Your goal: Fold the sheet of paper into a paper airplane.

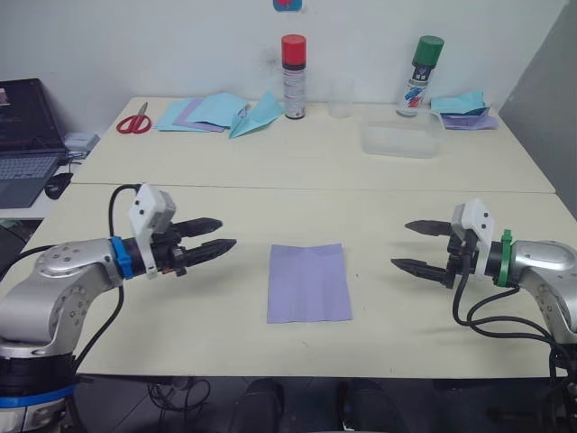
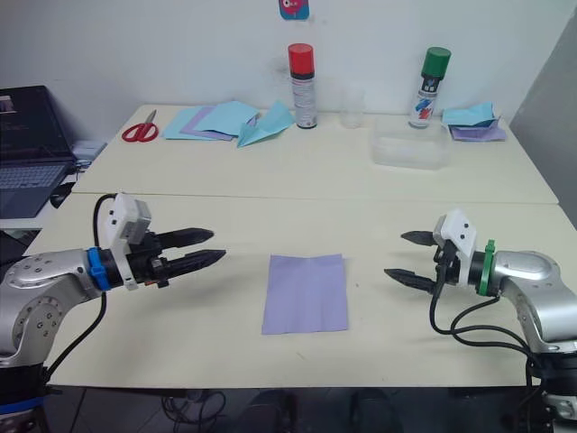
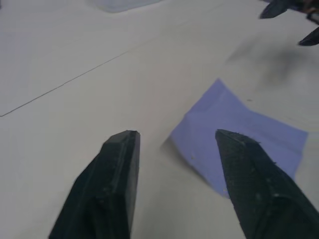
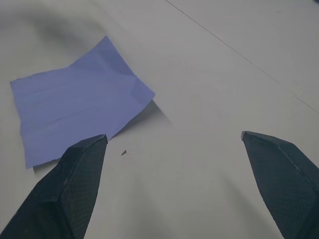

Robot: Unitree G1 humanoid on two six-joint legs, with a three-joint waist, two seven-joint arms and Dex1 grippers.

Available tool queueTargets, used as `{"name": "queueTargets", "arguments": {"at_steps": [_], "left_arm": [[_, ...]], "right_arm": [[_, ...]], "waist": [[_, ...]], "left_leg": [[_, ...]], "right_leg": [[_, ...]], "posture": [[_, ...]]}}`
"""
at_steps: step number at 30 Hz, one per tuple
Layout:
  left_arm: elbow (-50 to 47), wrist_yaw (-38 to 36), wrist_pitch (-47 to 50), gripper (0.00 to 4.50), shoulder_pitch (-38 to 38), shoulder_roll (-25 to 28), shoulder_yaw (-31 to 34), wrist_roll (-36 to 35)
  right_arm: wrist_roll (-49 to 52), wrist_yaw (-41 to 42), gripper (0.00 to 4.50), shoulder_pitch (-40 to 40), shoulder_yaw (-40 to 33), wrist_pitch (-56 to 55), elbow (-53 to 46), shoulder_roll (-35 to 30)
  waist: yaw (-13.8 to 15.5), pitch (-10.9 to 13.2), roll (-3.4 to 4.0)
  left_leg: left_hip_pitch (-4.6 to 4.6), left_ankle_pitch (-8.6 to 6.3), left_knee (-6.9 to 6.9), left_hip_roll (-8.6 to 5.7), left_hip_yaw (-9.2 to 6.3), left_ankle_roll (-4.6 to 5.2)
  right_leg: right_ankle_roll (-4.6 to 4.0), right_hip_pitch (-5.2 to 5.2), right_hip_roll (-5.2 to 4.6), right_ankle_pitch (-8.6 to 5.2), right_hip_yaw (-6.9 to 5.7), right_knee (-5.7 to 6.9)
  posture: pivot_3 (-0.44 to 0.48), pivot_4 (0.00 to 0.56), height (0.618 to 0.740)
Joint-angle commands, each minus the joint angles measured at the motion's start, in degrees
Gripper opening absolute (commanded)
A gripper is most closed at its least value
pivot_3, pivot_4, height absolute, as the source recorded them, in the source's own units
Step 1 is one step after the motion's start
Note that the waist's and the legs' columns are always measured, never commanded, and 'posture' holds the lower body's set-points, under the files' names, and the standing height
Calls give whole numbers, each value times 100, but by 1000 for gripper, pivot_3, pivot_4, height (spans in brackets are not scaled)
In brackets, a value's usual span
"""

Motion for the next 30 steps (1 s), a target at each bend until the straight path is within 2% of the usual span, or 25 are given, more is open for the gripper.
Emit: {"name": "queueTargets", "arguments": {"at_steps": [1,5,6,14,18,21,26,30], "left_arm": [[-173,102,-130,1473,-114,-220,-316,74],[-12,116,-573,231,66,-578,-889,507],[42,145,-687,49,119,-675,-1038,629],[765,343,-1263,49,-46,-1390,-1860,1401],[972,432,-990,49,-110,-1343,-2244,1801],[1198,516,-938,0,-14,-1205,-2346,2106],[1149,485,-901,0,37,-1270,-2344,2055],[1200,522,-943,0,0,-1363,-2395,2091]], "right_arm": [[-66,-81,4500,-154,65,-133,-39,90],[-198,-153,4500,-203,285,-252,109,309],[-224,-154,4500,-210,331,-284,153,363],[-329,-207,4500,-492,513,-314,519,673],[-598,-209,4500,-643,683,-596,716,731],[-1114,-538,3946,-890,867,-1083,1173,899],[-1598,-933,2080,-1226,1063,-1550,1752,1271],[-1814,-842,554,-1297,1327,-1563,1913,1400]], "waist": [[1,0,0],[0,0,0],[0,0,0],[2,0,0],[-1,0,0],[-17,-1,2],[-22,-5,8],[-20,-7,12]], "left_leg": [[1,0,0,0,0,0],[1,0,0,3,0,0],[0,0,0,4,0,0],[2,1,5,4,4,1],[3,1,7,10,4,1],[5,0,4,23,5,1],[20,1,1,44,6,1],[28,1,2,47,8,1]], "right_leg": [[0,0,3,0,0,2],[-1,0,17,1,3,2],[-2,-1,21,1,4,2],[-12,0,32,8,9,3],[-14,0,42,9,10,3],[-14,-2,60,9,14,3],[-20,1,81,11,16,8],[-22,4,86,12,20,12]], "posture": [[0,150,740],[0,150,740],[0,150,740],[0,150,740],[0,150,740],[0,150,740],[0,150,740],[0,150,740]]}}
